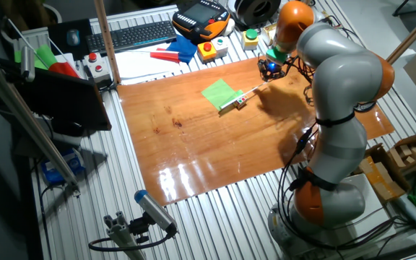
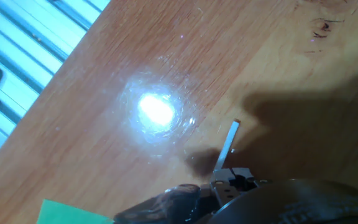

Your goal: Wave the flag

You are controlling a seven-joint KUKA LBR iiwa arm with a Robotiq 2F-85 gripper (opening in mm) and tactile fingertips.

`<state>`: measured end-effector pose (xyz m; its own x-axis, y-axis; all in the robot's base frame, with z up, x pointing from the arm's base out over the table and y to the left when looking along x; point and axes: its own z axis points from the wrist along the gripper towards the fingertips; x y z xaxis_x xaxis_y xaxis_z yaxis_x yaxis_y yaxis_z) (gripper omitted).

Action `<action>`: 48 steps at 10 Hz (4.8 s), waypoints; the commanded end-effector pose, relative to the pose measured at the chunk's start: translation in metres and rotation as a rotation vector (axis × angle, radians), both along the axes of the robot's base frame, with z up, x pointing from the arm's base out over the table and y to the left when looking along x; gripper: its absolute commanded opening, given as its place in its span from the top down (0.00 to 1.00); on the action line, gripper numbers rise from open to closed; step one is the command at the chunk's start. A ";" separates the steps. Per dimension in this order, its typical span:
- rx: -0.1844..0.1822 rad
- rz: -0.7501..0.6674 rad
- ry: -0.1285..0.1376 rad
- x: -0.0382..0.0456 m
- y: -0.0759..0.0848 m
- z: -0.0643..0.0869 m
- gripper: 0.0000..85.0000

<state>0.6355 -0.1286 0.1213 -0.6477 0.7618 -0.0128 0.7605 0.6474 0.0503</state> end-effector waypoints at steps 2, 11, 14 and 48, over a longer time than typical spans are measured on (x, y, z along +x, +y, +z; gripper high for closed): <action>0.001 -0.018 0.001 0.0008 0.001 -0.004 0.73; 0.015 -0.137 0.009 0.0091 -0.006 -0.028 0.56; 0.014 -0.145 0.009 0.0094 -0.007 -0.032 0.53; 0.052 -0.361 0.075 -0.0063 0.043 0.040 0.99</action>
